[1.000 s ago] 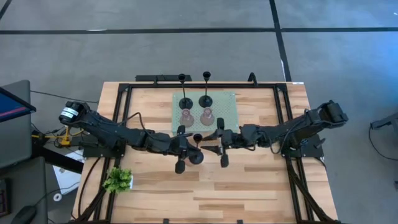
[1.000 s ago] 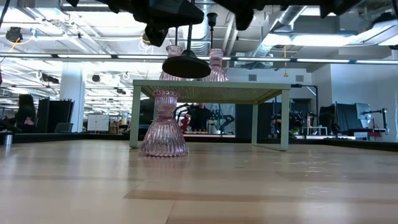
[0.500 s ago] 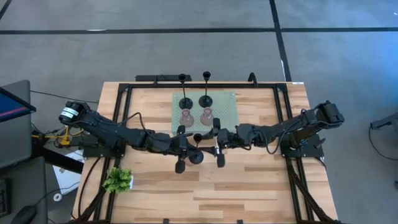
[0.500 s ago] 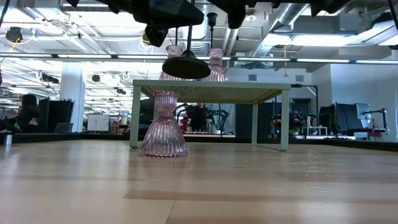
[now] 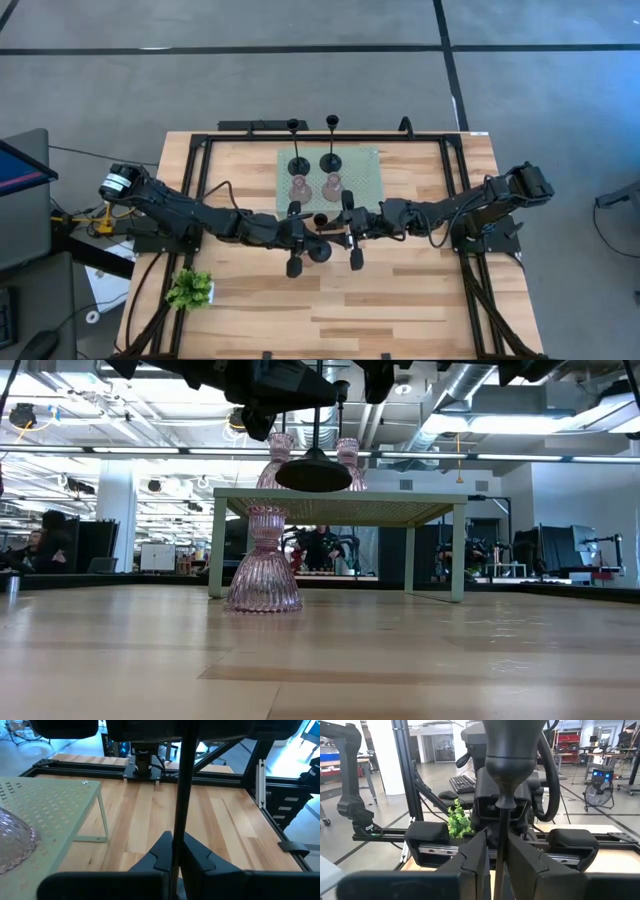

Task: Pick & Place candle stick holders
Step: Put the black candle holder on the shelf

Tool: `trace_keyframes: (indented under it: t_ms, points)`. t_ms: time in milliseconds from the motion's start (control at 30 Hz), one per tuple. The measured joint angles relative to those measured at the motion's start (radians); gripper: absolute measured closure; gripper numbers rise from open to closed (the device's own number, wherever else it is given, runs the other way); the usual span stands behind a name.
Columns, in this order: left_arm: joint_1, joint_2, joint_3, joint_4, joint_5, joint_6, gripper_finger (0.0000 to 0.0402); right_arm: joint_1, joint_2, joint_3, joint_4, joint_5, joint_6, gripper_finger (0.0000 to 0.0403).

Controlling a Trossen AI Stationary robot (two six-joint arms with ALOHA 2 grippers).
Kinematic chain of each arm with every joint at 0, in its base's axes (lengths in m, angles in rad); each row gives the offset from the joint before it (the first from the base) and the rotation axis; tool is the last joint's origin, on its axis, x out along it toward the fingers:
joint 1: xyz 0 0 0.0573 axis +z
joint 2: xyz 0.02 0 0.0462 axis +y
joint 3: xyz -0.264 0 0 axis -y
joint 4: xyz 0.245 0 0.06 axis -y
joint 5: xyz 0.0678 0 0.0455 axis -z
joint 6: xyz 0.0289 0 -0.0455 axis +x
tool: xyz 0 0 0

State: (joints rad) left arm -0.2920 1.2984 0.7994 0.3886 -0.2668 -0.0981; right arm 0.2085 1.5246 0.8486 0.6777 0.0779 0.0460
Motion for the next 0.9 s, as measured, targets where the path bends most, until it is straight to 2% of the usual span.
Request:
trace_keyframes:
  t_ms: [100,267,433,633,800,900]
  points:
    - [0.000,0.000,0.000,0.012,-0.001,0.021,0.0385,0.000,0.000,0.000,-0.001,0.001,0.000,0.0350]
    - [0.000,0.000,0.000,0.018,0.001,0.023,0.0377,0.000,-0.001,0.000,-0.002,0.001,-0.013,0.0393]
    - [0.000,-0.001,0.000,0.020,0.000,0.023,0.0369,0.002,-0.002,0.000,-0.006,0.001,-0.021,0.0395]
    - [-0.002,-0.005,0.000,0.027,0.000,0.098,0.0359,0.014,-0.015,-0.001,-0.061,0.008,-0.045,0.0399]
    - [-0.002,-0.005,0.000,0.027,-0.004,0.102,0.0333,0.034,-0.070,-0.002,-0.173,0.097,-0.062,0.0400]
    - [-0.003,-0.005,0.000,0.025,-0.004,0.102,0.0312,0.047,-0.122,-0.002,-0.238,0.116,-0.071,0.0401]
